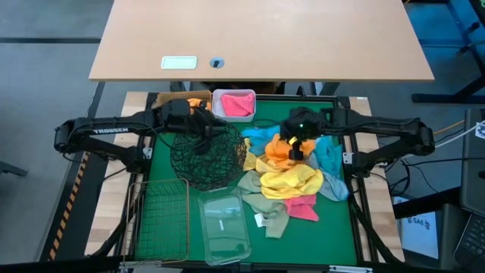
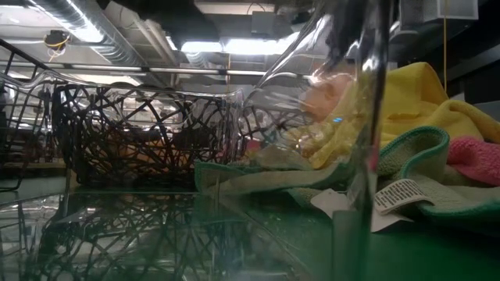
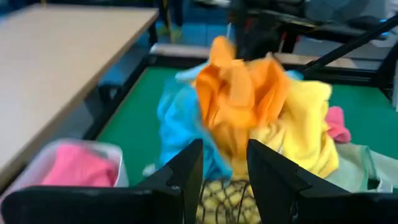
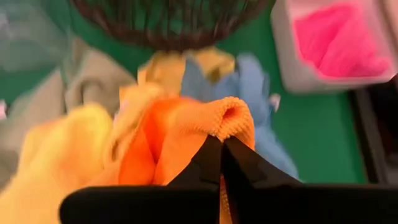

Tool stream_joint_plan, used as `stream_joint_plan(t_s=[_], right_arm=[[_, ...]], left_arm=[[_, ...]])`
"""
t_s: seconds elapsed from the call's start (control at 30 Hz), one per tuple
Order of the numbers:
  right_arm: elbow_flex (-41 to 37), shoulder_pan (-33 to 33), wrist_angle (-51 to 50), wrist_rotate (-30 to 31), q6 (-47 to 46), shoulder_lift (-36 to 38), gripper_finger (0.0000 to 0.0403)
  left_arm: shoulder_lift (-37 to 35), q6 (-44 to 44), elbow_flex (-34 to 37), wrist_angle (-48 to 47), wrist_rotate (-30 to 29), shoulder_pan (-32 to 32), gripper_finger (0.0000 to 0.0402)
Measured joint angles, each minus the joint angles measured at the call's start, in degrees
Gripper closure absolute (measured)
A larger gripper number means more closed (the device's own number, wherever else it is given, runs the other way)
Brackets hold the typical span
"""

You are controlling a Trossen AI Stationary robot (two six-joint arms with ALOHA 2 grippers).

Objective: Sort microfiber towel by color & place in baskets
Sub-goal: Put the orange microfiber towel into the orange bin

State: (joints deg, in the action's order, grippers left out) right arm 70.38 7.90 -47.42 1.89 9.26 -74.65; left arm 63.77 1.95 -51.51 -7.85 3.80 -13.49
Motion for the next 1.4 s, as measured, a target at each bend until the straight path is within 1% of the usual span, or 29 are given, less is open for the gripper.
stream_joint_plan(t_s=[0.17,0.33,0.53,0.63,0.73,1.0,1.2,1.3,1.4], right_arm=[[5.5,0.0,1.2,0.0,0.0,0.0,0.0398],[9.8,0.0,2.4,0.0,0.0,0.0,0.0399],[12.3,0.0,8.9,-5.5,0.0,0.0,0.0400],[12.3,0.0,11.8,-7.7,0.1,0.0,0.0401],[12.4,0.0,13.8,-8.6,0.0,0.0,0.0401],[12.4,0.0,17.4,-8.6,0.0,0.0,0.0401],[12.4,0.0,18.2,-8.5,0.1,-0.3,0.0401],[12.4,0.0,18.2,-8.5,0.1,-0.3,0.0399],[12.4,0.0,18.3,-8.5,0.1,-0.3,0.0395]], left_arm=[[0.0,1.7,0.0,5.2,0.0,2.1,0.0278],[0.8,1.7,0.0,9.9,0.0,3.5,0.0244],[5.7,1.8,0.0,19.2,-0.3,3.6,0.0191],[8.7,1.8,0.0,24.3,-0.3,3.6,0.0174],[12.0,1.8,0.0,28.6,-0.3,3.6,0.0165],[20.2,1.6,0.0,39.7,-0.4,3.9,0.0166],[24.5,1.7,0.0,48.7,1.3,5.1,0.0165],[25.6,1.7,0.0,50.9,1.3,5.4,0.0180],[25.9,1.6,0.0,52.0,1.3,5.4,0.0209]])
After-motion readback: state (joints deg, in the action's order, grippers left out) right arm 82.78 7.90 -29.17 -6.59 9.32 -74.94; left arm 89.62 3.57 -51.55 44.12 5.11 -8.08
